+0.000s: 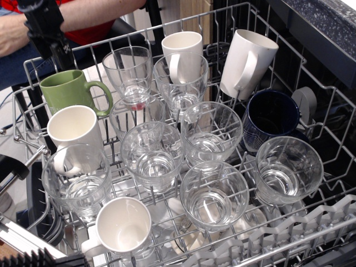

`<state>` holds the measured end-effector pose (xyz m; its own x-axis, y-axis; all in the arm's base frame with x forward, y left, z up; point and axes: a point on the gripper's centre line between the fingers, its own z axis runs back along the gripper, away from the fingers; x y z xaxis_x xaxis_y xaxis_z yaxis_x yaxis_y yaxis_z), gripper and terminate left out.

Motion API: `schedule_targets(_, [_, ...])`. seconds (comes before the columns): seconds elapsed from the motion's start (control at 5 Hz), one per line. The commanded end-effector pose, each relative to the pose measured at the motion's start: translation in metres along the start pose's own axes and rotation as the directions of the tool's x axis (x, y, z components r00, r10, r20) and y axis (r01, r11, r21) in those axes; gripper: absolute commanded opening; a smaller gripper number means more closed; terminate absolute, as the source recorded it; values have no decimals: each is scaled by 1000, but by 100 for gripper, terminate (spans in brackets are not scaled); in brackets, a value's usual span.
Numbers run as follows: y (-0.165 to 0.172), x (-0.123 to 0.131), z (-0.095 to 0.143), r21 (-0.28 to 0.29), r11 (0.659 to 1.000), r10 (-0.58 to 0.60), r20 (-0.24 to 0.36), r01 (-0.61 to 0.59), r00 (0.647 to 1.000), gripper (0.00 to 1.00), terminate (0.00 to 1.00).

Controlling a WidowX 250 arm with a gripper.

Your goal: Pick up green mug

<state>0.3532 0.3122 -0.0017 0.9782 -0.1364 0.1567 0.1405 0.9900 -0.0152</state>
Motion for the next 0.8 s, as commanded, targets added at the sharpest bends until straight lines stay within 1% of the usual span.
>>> schedule_targets(0.0, [-2, -3, 2, 32, 999, -12, 24, 11, 1000, 100, 0])
schedule_targets(0.2, [-3, -12, -14, 72, 997, -15, -12, 15, 1000, 100, 0])
schedule_targets(0.4, [8, -1, -31, 87, 996, -17, 6, 17, 1000, 100, 0])
schedule_targets(0.6, [3, -9, -36, 103, 995, -10, 12, 9, 1000, 100, 0])
